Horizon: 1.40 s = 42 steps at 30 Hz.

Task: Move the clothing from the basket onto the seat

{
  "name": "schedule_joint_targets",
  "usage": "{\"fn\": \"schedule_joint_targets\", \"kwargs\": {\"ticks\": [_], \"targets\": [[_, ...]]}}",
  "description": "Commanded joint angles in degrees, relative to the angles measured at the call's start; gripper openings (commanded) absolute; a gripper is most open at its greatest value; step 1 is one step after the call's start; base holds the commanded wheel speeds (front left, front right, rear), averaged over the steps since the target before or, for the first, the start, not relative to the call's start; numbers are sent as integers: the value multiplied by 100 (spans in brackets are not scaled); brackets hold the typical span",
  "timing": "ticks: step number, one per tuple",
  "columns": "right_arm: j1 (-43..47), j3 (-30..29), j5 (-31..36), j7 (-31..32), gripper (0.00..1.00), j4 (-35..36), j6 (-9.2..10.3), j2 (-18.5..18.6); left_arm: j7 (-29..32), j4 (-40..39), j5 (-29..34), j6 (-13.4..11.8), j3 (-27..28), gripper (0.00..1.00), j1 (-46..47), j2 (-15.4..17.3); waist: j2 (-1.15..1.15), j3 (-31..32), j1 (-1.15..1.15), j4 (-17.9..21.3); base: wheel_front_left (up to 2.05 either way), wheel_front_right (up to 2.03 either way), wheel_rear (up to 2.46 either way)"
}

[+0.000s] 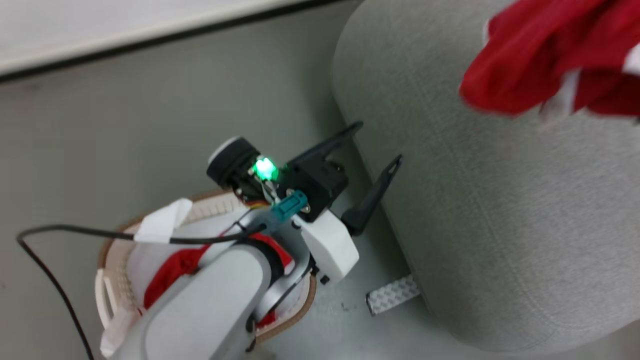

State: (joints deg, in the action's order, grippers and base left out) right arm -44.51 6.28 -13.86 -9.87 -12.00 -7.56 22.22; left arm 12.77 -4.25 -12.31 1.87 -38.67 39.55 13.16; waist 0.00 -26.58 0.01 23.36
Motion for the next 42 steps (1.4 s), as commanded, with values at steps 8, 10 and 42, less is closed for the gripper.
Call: {"fn": "schedule_joint_targets", "kwargs": {"ticks": [8, 10, 42], "targets": [[-1171, -1088, 119, 418, 0, -857, 14, 749, -28, 17, 195, 144, -13, 100, 667, 22, 0, -1498, -1, -705, 0, 0, 0], [-1240, -1174, 158, 446, 0, -1023, 14, 790, -50, 31, 202, 140, -22, 100, 710, -2, 0, -1549, -1, -773, 0, 0, 0], [2277, -1681, 729, -113, 100, -223, 14, -956, -1440, 894, -622, -872, 698, 100, -1495, 399, 0, 1522, -1, -1639, 0, 0, 0]]}}
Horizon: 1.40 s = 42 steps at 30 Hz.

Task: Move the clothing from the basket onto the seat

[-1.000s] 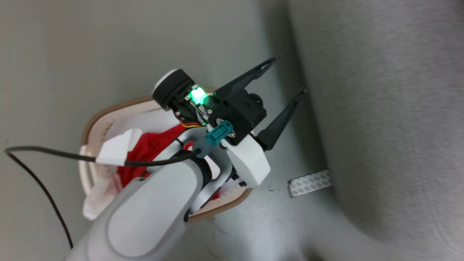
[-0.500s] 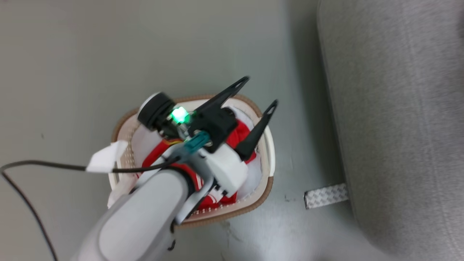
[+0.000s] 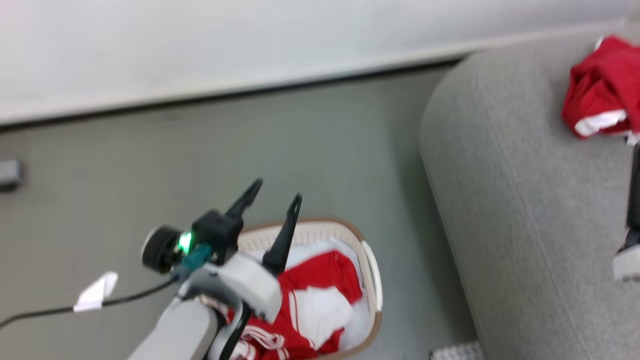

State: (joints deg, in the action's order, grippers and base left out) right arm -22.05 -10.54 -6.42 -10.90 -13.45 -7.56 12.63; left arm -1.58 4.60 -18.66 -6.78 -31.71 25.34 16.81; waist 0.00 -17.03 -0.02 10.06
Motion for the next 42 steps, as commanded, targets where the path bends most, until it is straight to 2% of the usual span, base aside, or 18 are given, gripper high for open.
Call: {"fn": "schedule_joint_targets", "kwargs": {"ticks": [1, 5, 8, 13, 17, 21, 27, 34, 42], "targets": [[260, 15, -31, 40, 100, 152, 14, -53, -67, 47, 14, -47, 12, 100, -193, 46, 0, 679, 2, -386, 0, 0, 0], [1014, 108, -71, 192, 100, 853, 14, -365, -339, 259, -161, -170, 116, 100, -597, 56, 0, 1042, 2, -678, 0, 0, 0], [1470, 227, -24, 223, 100, 1031, 14, -566, -592, 477, -224, -301, 213, 100, -921, 102, 0, 1292, 2, -861, 0, 0, 0], [1972, 440, -12, 108, 100, 787, 14, -819, -1063, 777, -414, -455, 434, 100, -1442, 79, 0, 1623, 2, -1085, 0, 0, 0], [2195, 696, 0, -23, 100, 404, 15, -915, -1278, 983, -509, -472, 582, 100, -1780, 57, 0, 1761, 2, -1137, 0, 0, 0], [2269, 888, 72, -175, 100, -54, 14, -969, -1361, 1053, -499, -400, 757, 100, -2064, 37, 0, 1846, 2, -1097, 0, 0, 0], [2148, 849, -175, -374, 100, -631, 14, -968, -1356, 845, -243, -171, 1047, 100, -2289, -87, 0, 1890, 2, -1087, 0, 0, 0], [2062, 771, -178, -424, 100, -823, 14, -969, -1358, 880, -45, 80, 1293, 100, -2340, -223, 0, 1858, 2, -1054, 0, 0, 0], [1960, 818, -203, -431, 100, -695, 14, -969, -1359, 939, 153, 230, 1477, 100, -2313, -341, 0, 1747, 2, -938, 0, 0, 0]]}}
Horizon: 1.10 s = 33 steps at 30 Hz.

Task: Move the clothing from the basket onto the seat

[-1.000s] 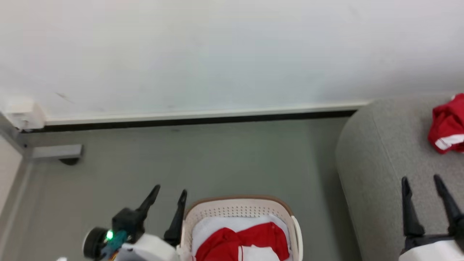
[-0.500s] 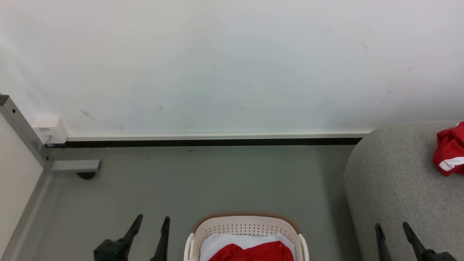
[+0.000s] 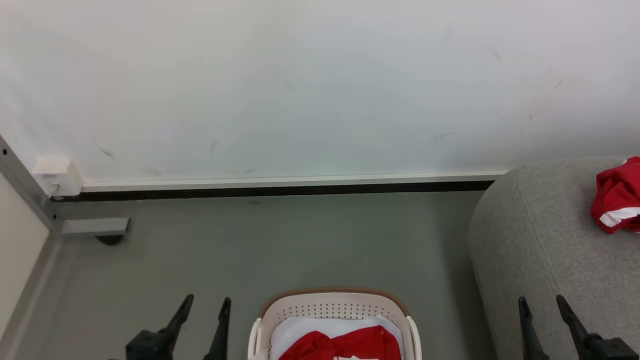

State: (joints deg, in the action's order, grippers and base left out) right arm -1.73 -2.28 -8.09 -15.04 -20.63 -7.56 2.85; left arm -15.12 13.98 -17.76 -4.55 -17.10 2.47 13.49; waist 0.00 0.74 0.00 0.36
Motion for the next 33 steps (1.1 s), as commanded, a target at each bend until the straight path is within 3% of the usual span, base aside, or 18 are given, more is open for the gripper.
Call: {"fn": "schedule_joint_targets", "kwargs": {"ticks": [1, 8, 14, 23, 33], "targets": [[-91, 8, -42, -18, 100, 57, 14, 9, -4, 7, 84, 35, 20, 100, 0, -21, 0, -60, 0, 68, 0, 0, 0], [-328, 25, -19, -19, 100, 303, 14, 10, 74, 73, 247, 198, -164, 100, 656, -48, 0, -471, 0, 290, 0, 0, 0], [-701, 13, -22, -19, 100, 518, 14, 8, 786, 458, 616, 396, -633, 100, 1694, -115, 0, -1091, 0, 595, 0, 0, 0], [-1312, 294, -225, -19, 100, 813, 14, 2, 2261, 1878, 965, 782, -1308, 100, 2984, -381, 0, -2353, 0, 1191, 0, 0, 0], [-1874, 549, -615, -19, 100, 1114, 14, 3, 2892, 3536, 1131, 670, -1359, 100, 4022, -312, 0, -3793, 0, 1640, 0, 0, 0]]}}
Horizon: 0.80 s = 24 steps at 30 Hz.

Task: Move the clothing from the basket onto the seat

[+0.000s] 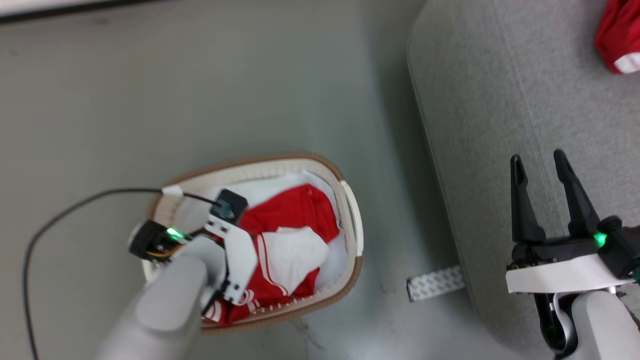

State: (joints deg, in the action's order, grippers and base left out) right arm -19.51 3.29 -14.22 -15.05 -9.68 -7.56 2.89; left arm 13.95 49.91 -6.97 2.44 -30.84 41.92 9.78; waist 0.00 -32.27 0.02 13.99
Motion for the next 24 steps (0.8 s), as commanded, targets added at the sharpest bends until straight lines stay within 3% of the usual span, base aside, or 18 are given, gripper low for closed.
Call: {"fn": "schedule_joint_targets", "kwargs": {"ticks": [1, 7, 12, 16, 17, 18, 24], "targets": [[-131, 7, -46, -19, 100, 51, 14, -1, 42, 82, 73, -34, 10, 100, 163, 72, 0, -598, -2, 291, 0, 0, 0], [-362, 164, -282, -14, 100, 307, 15, -3, 357, 683, 244, -70, -116, 100, 720, 284, 0, -1290, -2, 374, 0, 0, 0], [-452, 305, -527, -12, 100, 466, 15, 2, 552, 1026, 236, 7, -180, 100, 1016, 276, 0, -1713, -2, 457, 0, 0, 0], [-481, 385, -591, -11, 100, 482, 15, 1, 394, 1167, 301, -40, -259, 100, 1093, 281, 0, -1902, -2, 499, 0, 0, 0], [-474, 408, -615, -10, 100, 464, 15, 0, 285, 1168, 298, -126, -252, 84, 1114, 267, 0, -1911, -2, 505, 0, 0, 0], [-456, 411, -621, -7, 100, 442, 15, 0, 206, 1193, 313, -123, -276, 0, 1118, 246, 0, -1901, -2, 496, 0, 0, 0], [-384, 247, -580, -8, 100, 260, 15, 12, -275, 1232, 49, -101, -192, 0, 1040, 17, 0, -1493, -2, 285, 0, 0, 0]]}}
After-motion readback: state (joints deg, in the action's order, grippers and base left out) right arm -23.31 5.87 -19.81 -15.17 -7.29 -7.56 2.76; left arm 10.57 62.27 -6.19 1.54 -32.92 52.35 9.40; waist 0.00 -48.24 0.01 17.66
